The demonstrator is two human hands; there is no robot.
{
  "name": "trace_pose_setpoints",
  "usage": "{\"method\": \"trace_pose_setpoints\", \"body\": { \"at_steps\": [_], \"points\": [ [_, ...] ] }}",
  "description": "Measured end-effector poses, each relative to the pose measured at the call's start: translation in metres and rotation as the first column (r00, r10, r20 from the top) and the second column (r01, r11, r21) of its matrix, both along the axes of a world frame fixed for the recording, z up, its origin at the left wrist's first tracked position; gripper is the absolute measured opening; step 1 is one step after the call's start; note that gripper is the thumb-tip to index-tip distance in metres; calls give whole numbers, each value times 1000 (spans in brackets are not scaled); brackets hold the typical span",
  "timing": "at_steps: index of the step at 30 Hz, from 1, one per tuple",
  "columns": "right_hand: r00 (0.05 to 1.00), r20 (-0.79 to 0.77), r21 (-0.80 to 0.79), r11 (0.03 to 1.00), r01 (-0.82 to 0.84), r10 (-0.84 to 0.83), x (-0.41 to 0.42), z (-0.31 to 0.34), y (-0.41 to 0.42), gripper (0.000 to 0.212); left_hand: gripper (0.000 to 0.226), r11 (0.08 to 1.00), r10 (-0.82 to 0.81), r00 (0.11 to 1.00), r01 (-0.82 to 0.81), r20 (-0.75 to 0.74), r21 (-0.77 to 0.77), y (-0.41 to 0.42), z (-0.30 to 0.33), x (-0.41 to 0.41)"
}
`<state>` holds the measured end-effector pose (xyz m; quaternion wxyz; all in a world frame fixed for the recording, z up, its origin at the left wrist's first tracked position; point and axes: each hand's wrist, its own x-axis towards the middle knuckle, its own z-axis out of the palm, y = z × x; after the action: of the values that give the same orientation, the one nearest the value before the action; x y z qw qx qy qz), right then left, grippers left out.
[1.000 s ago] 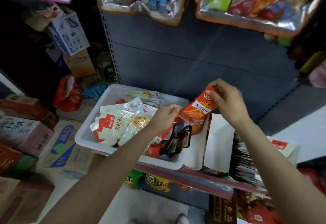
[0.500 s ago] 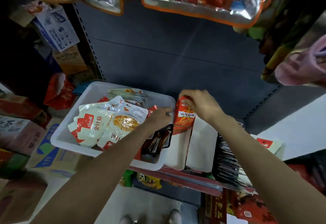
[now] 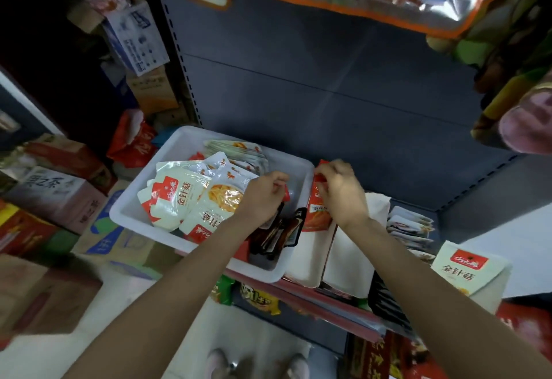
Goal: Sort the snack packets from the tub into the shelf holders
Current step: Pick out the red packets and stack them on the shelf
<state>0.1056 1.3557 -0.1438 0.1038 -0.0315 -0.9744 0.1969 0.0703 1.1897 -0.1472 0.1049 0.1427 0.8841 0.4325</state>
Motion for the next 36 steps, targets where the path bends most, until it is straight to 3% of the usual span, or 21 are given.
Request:
{"method": "trace_pose_setpoints", "body": {
  "at_steps": [5, 9, 14, 19, 24, 29, 36],
  "points": [
    [995, -25, -107, 989, -102, 100, -3, 10, -42, 29, 34, 980, 37, 977, -76, -209, -183, -66, -8, -6],
    [980, 132, -146, 981, -129, 149, -16, 8, -83, 47, 58, 875, -226, 947, 94, -229, -474, -119, -15, -15],
    [905, 426, -177, 982, 62, 20, -38, -19, -118, 60, 78, 648, -513, 850, 293, -119, -703, -137, -21, -29],
    [902, 381, -95, 962, 257, -203, -48, -25, -122, 36, 84, 560, -617, 771, 289, -158, -777, -131, -24, -41],
    [929, 281, -220, 927, 305, -239, -48, -16, -110, 25, 84, 620, -515, 834, 204, -197, -758, -141, -22, -41],
    [965, 67, -309, 915, 261, -252, -34, 10, -101, 21, 78, 702, -427, 883, 188, -195, -687, -136, -12, -42],
    [976, -80, -325, 930, 169, -205, -19, 55, -74, 19, 58, 889, -372, 905, 283, -206, -359, -98, 1, -42]
  ]
}}
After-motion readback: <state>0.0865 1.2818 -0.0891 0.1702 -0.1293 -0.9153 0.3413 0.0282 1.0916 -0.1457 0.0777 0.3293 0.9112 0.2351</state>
